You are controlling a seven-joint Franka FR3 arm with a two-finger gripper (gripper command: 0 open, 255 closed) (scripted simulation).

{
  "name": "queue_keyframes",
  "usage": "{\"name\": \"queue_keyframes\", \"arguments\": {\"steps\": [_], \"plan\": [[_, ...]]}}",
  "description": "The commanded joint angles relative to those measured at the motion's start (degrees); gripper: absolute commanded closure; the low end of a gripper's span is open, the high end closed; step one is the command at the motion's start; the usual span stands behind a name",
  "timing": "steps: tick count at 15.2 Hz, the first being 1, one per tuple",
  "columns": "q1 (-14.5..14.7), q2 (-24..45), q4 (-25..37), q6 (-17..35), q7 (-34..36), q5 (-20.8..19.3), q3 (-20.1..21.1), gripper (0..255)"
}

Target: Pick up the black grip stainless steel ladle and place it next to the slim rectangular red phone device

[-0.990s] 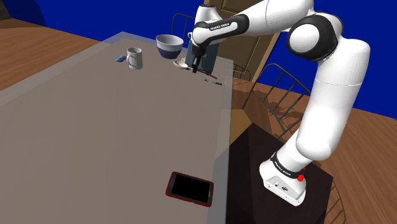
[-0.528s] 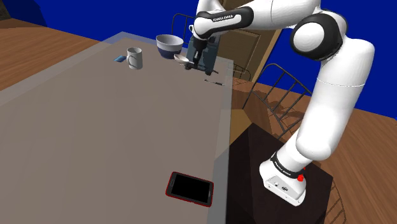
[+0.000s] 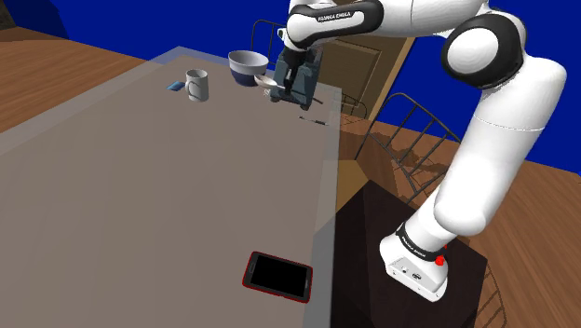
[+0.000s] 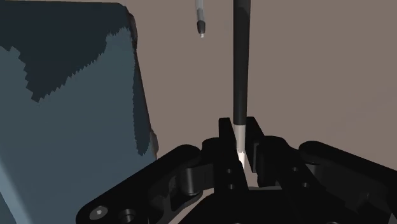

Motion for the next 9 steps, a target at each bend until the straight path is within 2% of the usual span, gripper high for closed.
{"name": "queue_keyframes", "arguments": {"steps": [1,9], "plan": [[1.2,-3.6,-5.2,1.5,2.0,-0.5,0.5,255],[5.6,-16.0,-21.0,4.2,10.5,-1.8,3.9,255]]}}
